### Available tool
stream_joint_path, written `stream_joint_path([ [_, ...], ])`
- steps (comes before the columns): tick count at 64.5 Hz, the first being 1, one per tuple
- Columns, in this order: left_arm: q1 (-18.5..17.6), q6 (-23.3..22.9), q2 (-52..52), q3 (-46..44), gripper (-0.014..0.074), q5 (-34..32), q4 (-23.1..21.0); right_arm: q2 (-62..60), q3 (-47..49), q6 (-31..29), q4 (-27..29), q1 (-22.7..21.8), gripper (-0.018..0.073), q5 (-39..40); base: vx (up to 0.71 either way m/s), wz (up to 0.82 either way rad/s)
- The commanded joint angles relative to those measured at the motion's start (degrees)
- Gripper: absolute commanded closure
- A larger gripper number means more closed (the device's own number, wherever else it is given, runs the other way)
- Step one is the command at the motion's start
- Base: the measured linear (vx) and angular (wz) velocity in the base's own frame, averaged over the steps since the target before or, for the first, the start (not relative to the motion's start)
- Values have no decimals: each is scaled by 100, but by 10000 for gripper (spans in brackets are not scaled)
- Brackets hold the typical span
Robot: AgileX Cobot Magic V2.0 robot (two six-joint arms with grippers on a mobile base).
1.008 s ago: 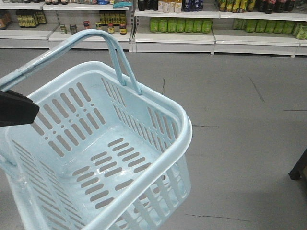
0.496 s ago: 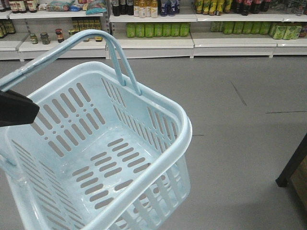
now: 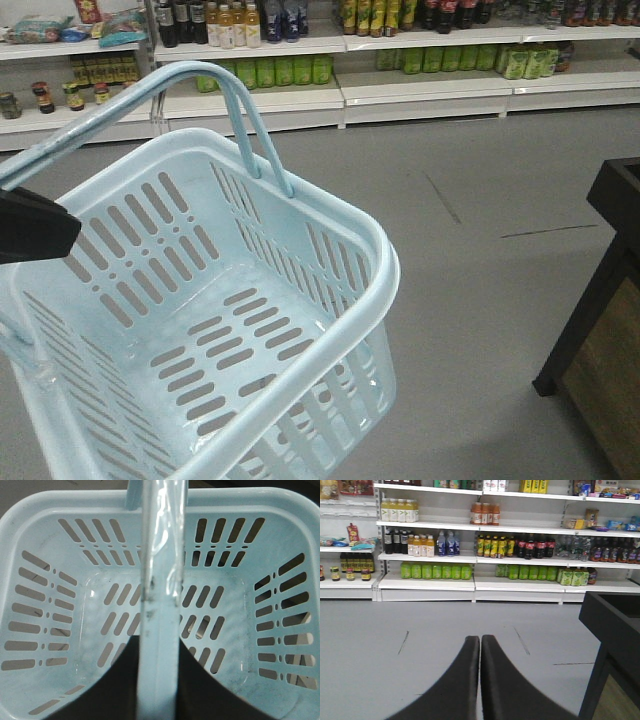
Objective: Pick three apples into basket with both arms
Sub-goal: 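Drive the base across the floor toward the apple and orange table, then approach the table with apples, carrying the basket in the left gripper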
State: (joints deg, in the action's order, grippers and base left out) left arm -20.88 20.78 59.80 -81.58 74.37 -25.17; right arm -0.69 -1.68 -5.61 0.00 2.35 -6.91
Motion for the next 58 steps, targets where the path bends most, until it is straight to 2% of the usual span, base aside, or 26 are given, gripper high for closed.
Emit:
stream_joint_path([
  [1,-13,-30,-82,-167,603,-286,-247,-77,-74,-35,0,-3,564,445,22,-33],
  [58,-13,-30,-82,-167,603,-286,-247,-77,-74,-35,0,-3,564,445,20,-36],
])
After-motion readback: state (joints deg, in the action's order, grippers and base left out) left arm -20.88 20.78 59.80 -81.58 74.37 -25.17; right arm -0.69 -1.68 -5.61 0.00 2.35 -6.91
